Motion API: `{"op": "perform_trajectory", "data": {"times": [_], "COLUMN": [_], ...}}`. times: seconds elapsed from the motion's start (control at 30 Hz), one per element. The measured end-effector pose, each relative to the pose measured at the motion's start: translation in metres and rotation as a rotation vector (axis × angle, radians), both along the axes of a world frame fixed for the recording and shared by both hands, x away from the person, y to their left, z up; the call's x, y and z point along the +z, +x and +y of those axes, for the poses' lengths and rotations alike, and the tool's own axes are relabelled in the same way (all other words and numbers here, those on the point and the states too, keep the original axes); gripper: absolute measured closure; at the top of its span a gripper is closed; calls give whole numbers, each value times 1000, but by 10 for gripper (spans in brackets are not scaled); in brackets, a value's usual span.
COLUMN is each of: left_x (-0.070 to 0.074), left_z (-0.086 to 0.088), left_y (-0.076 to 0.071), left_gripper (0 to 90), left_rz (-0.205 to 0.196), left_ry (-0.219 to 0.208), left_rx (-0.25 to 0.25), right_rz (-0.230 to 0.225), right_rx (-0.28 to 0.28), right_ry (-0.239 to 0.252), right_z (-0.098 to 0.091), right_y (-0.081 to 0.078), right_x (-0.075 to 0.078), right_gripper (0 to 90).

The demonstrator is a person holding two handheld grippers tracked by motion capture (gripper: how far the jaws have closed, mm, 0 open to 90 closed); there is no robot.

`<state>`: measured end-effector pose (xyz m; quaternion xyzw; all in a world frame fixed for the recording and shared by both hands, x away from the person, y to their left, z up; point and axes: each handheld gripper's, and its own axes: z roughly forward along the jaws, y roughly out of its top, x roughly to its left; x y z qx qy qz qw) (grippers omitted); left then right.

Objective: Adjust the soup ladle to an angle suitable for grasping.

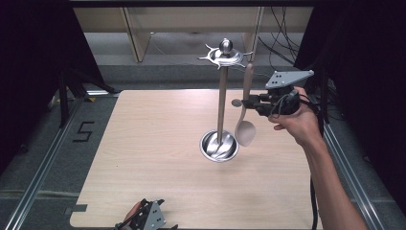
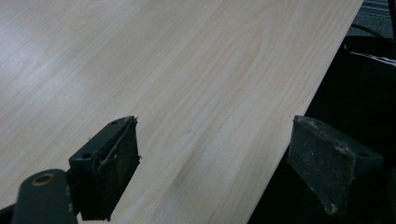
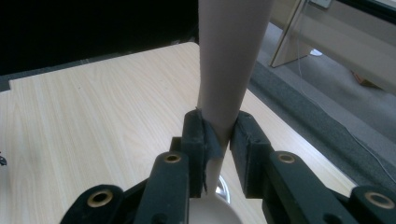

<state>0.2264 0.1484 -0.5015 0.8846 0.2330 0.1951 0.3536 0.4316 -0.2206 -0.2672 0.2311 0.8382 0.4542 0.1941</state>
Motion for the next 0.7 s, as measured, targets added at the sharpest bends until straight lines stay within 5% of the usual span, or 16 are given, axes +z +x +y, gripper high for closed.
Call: {"op": "perform_trajectory", "data": {"times": [0.1, 0.17, 0.4, 0.5, 0.7], "left_x": [-1, 1, 1, 2, 0], "left_z": [-1, 0, 0, 1, 0], "left_y": [-1, 0, -1, 0, 0], "left_gripper": [155, 155, 155, 155, 155], "left_rz": [10, -4, -7, -14, -11], "left_ry": [-24, 8, -3, 25, 10], "left_rx": [1, -1, 2, -5, 1], "right_rz": [-10, 1, -22, -1, 5], "right_rx": [1, -8, -10, -17, -13], "right_ry": [-4, 1, -20, -13, -25], "right_z": [0, 1, 5, 7, 8], "right_y": [1, 0, 4, 4, 6], "right_x": [0, 1, 4, 2, 2], "right_gripper": [764, 764, 764, 764, 764]}}
